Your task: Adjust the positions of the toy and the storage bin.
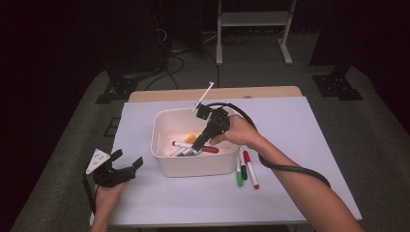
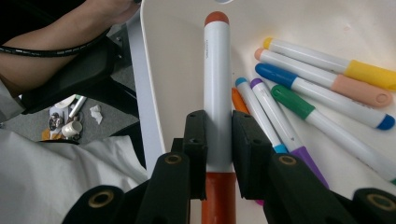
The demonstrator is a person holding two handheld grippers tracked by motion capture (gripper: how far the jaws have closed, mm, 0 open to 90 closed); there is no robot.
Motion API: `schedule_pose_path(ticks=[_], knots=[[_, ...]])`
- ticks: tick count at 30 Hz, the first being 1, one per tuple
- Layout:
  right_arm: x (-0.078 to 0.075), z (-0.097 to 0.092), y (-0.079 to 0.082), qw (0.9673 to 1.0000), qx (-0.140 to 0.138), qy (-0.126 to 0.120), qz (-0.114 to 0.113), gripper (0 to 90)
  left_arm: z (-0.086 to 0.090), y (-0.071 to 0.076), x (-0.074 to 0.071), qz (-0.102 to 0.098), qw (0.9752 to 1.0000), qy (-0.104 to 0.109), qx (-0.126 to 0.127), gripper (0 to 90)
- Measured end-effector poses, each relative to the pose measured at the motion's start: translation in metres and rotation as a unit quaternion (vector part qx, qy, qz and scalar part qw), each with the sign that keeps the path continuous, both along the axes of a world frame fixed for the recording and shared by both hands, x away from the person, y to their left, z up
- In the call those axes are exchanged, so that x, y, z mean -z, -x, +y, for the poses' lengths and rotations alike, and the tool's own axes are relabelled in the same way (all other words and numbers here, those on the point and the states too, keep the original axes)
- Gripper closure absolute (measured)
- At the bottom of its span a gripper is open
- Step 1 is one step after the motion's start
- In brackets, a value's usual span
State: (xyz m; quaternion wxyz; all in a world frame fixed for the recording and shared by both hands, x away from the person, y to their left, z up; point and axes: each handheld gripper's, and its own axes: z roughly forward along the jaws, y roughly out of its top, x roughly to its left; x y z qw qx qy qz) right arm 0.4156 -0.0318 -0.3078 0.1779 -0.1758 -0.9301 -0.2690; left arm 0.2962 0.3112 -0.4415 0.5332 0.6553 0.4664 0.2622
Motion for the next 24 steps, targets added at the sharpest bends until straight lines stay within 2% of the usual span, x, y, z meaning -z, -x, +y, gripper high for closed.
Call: schedule_pose_path(ticks=[3,5,6,8,9,13,16,21,24], knots=[[0.005,0.006,-0.001,1.0000,-0.002,0.006,0.000,74.8,0.000,0.000,0.000,0.000,1.0000,0.000,0.000,2.7],[0.011,0.008,-0.001,1.0000,0.005,0.007,-0.001,68.5,0.001,0.000,0.000,0.001,1.0000,-0.001,0.002,2.7],[0.013,0.007,-0.002,0.9999,0.007,0.010,-0.006,68.5,0.001,0.000,0.000,0.001,1.0000,-0.001,0.002,2.7],[0.014,0.005,-0.002,0.9999,0.015,0.004,-0.001,67.0,0.001,0.001,0.000,0.001,1.0000,-0.001,0.001,2.7],[0.015,0.004,-0.002,0.9999,0.014,0.003,-0.007,67.1,0.001,0.001,0.000,0.001,1.0000,-0.001,0.001,2.6],[0.011,-0.005,0.002,0.9996,0.024,-0.006,-0.011,65.5,0.000,0.000,0.000,0.001,1.0000,0.001,0.001,2.7],[0.003,-0.017,0.006,0.9987,0.039,-0.024,-0.024,59.3,0.000,0.000,0.000,0.002,1.0000,0.002,0.000,2.7],[-0.007,-0.044,0.015,0.9951,0.066,-0.064,-0.037,58.4,0.000,0.000,0.000,0.003,1.0000,-0.003,0.001,2.7],[-0.011,-0.060,0.022,0.9936,0.076,-0.075,-0.040,57.0,0.000,0.000,0.001,0.005,1.0000,-0.004,0.003,2.7]])
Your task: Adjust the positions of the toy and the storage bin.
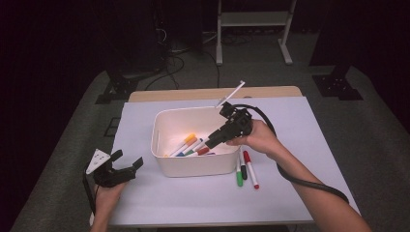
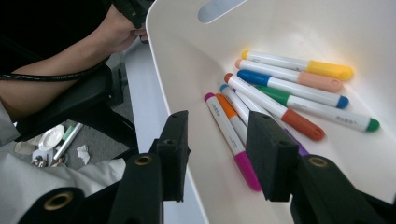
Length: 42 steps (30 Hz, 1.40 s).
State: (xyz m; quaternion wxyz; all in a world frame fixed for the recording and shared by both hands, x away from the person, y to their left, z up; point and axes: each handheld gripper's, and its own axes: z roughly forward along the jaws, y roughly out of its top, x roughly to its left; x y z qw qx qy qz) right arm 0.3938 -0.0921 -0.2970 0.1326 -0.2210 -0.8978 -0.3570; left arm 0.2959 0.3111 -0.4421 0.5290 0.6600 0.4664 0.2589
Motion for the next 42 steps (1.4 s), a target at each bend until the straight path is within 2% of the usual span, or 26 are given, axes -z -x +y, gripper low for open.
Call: schedule_pose_path(ticks=[7,13,15,17,19,20,21,22,23,24,25,26,27,28,29,30,32,34,37,38,41,42], knots=[[-0.006,-0.040,0.013,0.9994,0.025,-0.016,-0.016,53.6,0.000,0.000,0.000,0.001,1.0000,0.001,0.000,2.7],[-0.003,-0.076,0.026,0.9976,0.052,-0.035,-0.030,53.1,0.001,0.000,0.001,0.003,1.0000,0.000,0.000,2.6],[-0.002,-0.081,0.028,0.9973,0.056,-0.038,-0.030,52.8,0.000,0.000,0.001,0.004,1.0000,0.001,-0.001,2.7],[0.007,-0.102,0.033,0.9961,0.073,-0.041,-0.028,51.0,0.000,0.000,0.001,0.005,1.0000,0.001,-0.001,2.7],[0.015,-0.114,0.036,0.9950,0.090,-0.038,-0.025,50.7,0.000,0.001,0.001,0.005,1.0000,-0.001,-0.001,2.7],[0.015,-0.114,0.036,0.9950,0.090,-0.038,-0.025,50.7,0.000,0.001,0.001,0.005,1.0000,-0.001,-0.001,2.7],[0.024,-0.126,0.038,0.9936,0.104,-0.039,-0.020,50.0,0.000,0.001,0.001,0.005,1.0000,-0.002,-0.001,2.6],[0.024,-0.126,0.038,0.9936,0.104,-0.039,-0.020,50.0,0.000,0.001,0.001,0.005,1.0000,-0.002,-0.001,2.7],[0.035,-0.135,0.040,0.9920,0.120,-0.035,-0.015,49.8,0.000,0.001,0.001,0.005,1.0000,-0.002,-0.002,2.7],[0.035,-0.135,0.040,0.9920,0.120,-0.035,-0.015,49.8,0.000,0.001,0.001,0.006,1.0000,-0.001,-0.001,2.7],[0.047,-0.142,0.041,0.9908,0.131,-0.033,-0.008,48.9,0.000,0.000,0.001,0.006,1.0000,-0.004,0.000,2.7],[0.047,-0.142,0.041,0.9908,0.131,-0.033,-0.008,48.9,0.000,0.000,0.001,0.006,1.0000,-0.004,0.000,2.7],[0.058,-0.146,0.042,0.9900,0.139,-0.023,-0.005,48.4,-0.001,0.000,0.001,0.007,1.0000,-0.005,0.000,2.7],[0.058,-0.146,0.042,0.9900,0.139,-0.023,-0.005,48.4,-0.001,0.000,0.001,0.007,1.0000,-0.005,0.000,2.7],[0.070,-0.147,0.043,0.9891,0.146,-0.014,0.001,47.9,-0.001,0.000,0.001,0.008,1.0000,-0.004,0.000,2.7],[0.070,-0.147,0.043,0.9891,0.146,-0.014,0.001,47.9,-0.001,0.000,0.001,0.008,1.0000,-0.004,0.000,2.7],[0.085,-0.146,0.043,0.9884,0.152,-0.002,0.007,46.9,-0.001,0.000,0.001,0.009,0.9999,-0.005,0.000,2.7],[0.088,-0.145,0.043,0.9879,0.155,0.000,0.008,46.9,-0.001,0.000,0.001,0.009,0.9999,-0.004,-0.001,2.7],[0.109,-0.138,0.041,0.9859,0.166,0.018,0.010,46.2,-0.001,0.000,0.001,0.007,1.0000,-0.003,-0.001,2.7],[0.109,-0.138,0.041,0.9859,0.166,0.018,0.010,46.2,-0.001,0.000,0.001,0.007,1.0000,-0.003,-0.001,2.7],[0.122,-0.130,0.040,0.9849,0.170,0.031,0.010,44.6,-0.001,0.000,0.001,0.007,1.0000,-0.003,0.000,2.7],[0.124,-0.128,0.040,0.9836,0.176,0.039,0.007,43.6,-0.001,0.000,0.001,0.007,1.0000,-0.003,0.000,2.7]])
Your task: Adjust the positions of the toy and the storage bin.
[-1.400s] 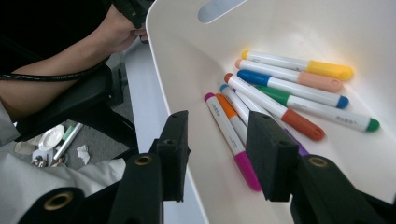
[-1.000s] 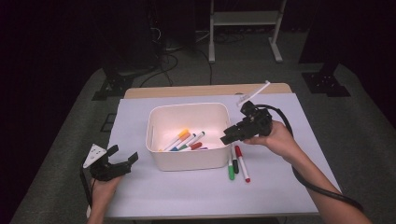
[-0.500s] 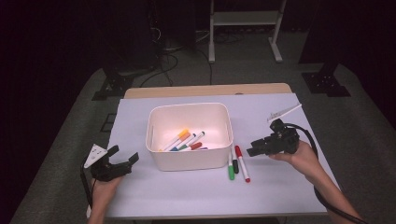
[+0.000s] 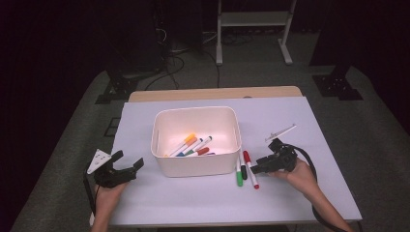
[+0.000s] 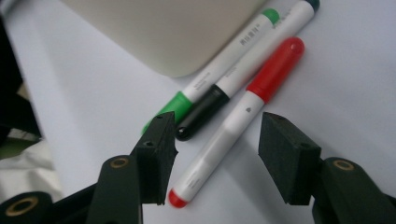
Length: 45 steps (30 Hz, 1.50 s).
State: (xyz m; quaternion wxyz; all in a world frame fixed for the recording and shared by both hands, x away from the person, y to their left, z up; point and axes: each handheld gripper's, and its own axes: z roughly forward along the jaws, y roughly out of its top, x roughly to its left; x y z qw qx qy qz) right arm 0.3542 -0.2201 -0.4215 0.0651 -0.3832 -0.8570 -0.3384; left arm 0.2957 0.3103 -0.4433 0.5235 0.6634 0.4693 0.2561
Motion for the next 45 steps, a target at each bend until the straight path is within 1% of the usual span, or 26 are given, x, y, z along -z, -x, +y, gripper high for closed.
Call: schedule_pose_path(ticks=[4,5,6,7,8,9,10,11,12,14,15,17,19,23,26,28,29,30,31,36,37,38,41,42,43,45], knots=[[0.010,0.012,0.000,0.9994,0.008,0.030,-0.014,43.6,0.000,0.000,0.000,0.000,1.0000,0.000,0.000,2.7],[0.010,0.012,0.000,0.9994,0.008,0.030,-0.014,43.6,0.000,0.000,0.000,0.000,1.0000,0.000,0.000,2.7],[0.011,0.013,0.000,0.9990,0.014,0.038,-0.019,43.6,0.000,0.000,0.000,0.000,1.0000,0.000,0.000,2.6],[0.013,0.015,0.000,0.9978,0.021,0.055,-0.030,44.4,0.000,0.000,0.000,0.000,1.0000,0.001,0.000,2.6],[0.013,0.015,0.000,0.9978,0.021,0.055,-0.030,44.4,0.000,0.000,0.000,0.000,1.0000,0.001,0.000,2.7],[0.015,0.014,0.000,0.9966,0.032,0.067,-0.037,47.1,0.000,0.000,0.000,-0.001,1.0000,0.001,-0.001,2.7],[0.015,0.014,0.000,0.9966,0.032,0.067,-0.037,47.1,0.000,0.000,0.000,-0.001,1.0000,0.001,-0.001,2.6],[0.016,0.013,0.001,0.9959,0.031,0.071,-0.046,49.3,0.000,0.000,0.000,-0.001,1.0000,0.002,-0.001,2.6],[0.015,0.012,0.002,0.9955,0.034,0.075,-0.048,51.5,0.000,0.000,0.000,-0.002,1.0000,0.002,-0.001,2.7],[0.015,0.009,0.003,0.9933,0.040,0.092,-0.056,54.0,0.000,0.000,0.000,-0.002,1.0000,0.003,-0.001,2.6],[0.014,0.004,0.004,0.9919,0.048,0.103,-0.057,56.1,0.000,0.000,0.000,-0.002,1.0000,0.002,0.000,2.7],[0.013,0.003,0.005,0.9913,0.053,0.107,-0.056,57.8,0.000,0.000,-0.001,-0.002,1.0000,0.002,0.000,2.6],[0.012,-0.002,0.006,0.9882,0.062,0.125,-0.062,59.9,0.000,0.000,-0.001,-0.003,1.0000,0.001,0.000,2.7],[0.012,-0.013,0.008,0.9879,0.065,0.128,-0.059,63.9,0.000,0.001,-0.001,-0.002,1.0000,-0.001,0.000,2.7],[0.011,-0.022,0.010,0.9859,0.067,0.143,-0.055,69.0,0.000,0.001,-0.001,-0.002,1.0000,0.002,0.000,2.6],[0.011,-0.025,0.011,0.9860,0.066,0.143,-0.054,70.9,0.000,0.001,-0.001,-0.002,1.0000,0.001,0.000,2.7],[0.011,-0.031,0.010,0.9873,0.066,0.137,-0.048,74.6,0.000,0.000,0.000,-0.002,1.0000,0.000,0.000,2.7],[0.011,-0.031,0.010,0.9873,0.066,0.137,-0.048,74.6,0.000,0.000,0.000,-0.002,1.0000,0.000,0.000,2.7],[0.012,-0.036,0.008,0.9896,0.070,0.120,-0.036,74.8,-0.001,0.000,0.000,-0.001,1.0000,0.000,0.000,2.7],[0.012,-0.038,0.007,0.9903,0.065,0.119,-0.030,75.0,-0.001,0.001,-0.001,-0.002,1.0000,0.001,0.000,2.7],[0.012,-0.039,0.006,0.9910,0.062,0.115,-0.028,75.0,-0.001,0.001,-0.001,-0.002,1.0000,0.001,-0.001,2.7],[0.012,-0.041,0.005,0.9920,0.060,0.109,-0.022,75.1,0.000,0.001,-0.001,-0.002,1.0000,0.001,0.000,2.7],[0.013,-0.050,0.005,0.9954,0.056,0.076,0.012,75.2,0.000,0.001,-0.001,-0.003,1.0000,0.001,0.000,2.7],[0.013,-0.050,0.005,0.9954,0.056,0.076,0.012,75.2,0.000,0.001,-0.001,-0.002,1.0000,0.001,0.000,2.7],[0.014,-0.055,0.006,0.9967,0.053,0.056,0.024,75.2,0.000,0.000,-0.001,-0.002,1.0000,0.001,0.001,2.7],[0.014,-0.057,0.006,0.9969,0.054,0.050,0.029,75.2,0.000,0.001,-0.001,-0.002,1.0000,-0.001,0.001,2.7]])
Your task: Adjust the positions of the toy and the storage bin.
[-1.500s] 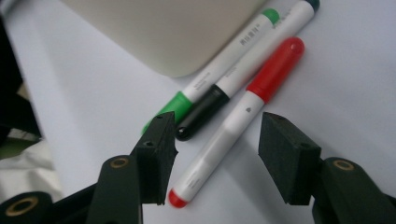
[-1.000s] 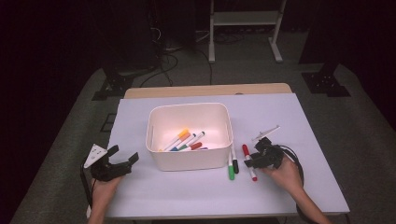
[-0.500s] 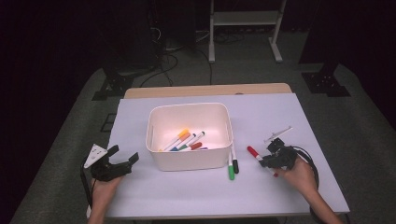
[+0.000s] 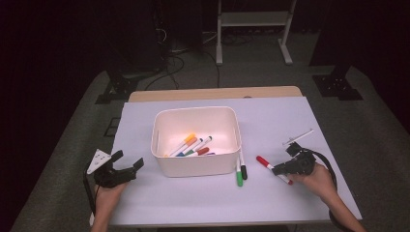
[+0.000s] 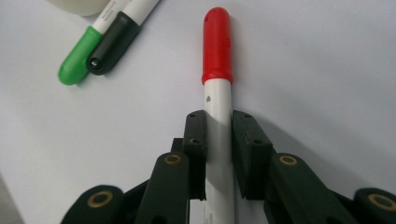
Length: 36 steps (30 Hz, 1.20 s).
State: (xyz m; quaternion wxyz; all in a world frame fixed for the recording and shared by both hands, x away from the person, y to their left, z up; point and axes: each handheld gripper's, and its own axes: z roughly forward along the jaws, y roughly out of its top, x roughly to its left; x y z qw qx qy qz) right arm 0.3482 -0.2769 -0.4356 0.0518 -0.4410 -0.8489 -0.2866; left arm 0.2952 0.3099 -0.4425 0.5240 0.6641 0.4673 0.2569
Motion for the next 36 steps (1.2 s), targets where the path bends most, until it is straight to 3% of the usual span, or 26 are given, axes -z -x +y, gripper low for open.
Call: schedule_pose_path(ticks=[2,6,12,24,36], knots=[[-0.003,-0.007,0.002,0.9997,0.001,-0.024,0.010,75.2,0.000,0.000,0.000,0.000,1.0000,0.001,-0.001,2.7],[-0.009,-0.010,0.004,0.9992,-0.001,-0.040,0.011,75.2,0.000,0.000,0.000,0.000,1.0000,0.001,-0.002,2.7],[-0.034,-0.009,0.003,0.9973,-0.017,-0.070,0.010,75.2,-0.001,0.000,0.000,0.000,1.0000,-0.001,0.002,2.6],[-0.078,0.003,-0.002,0.9963,-0.043,-0.072,-0.013,75.3,-0.002,-0.001,0.000,-0.003,1.0000,-0.005,0.007,2.6],[-0.105,0.004,-0.003,0.9961,-0.047,-0.069,-0.027,75.3,-0.002,-0.001,0.000,-0.003,1.0000,-0.004,0.008,2.7]])
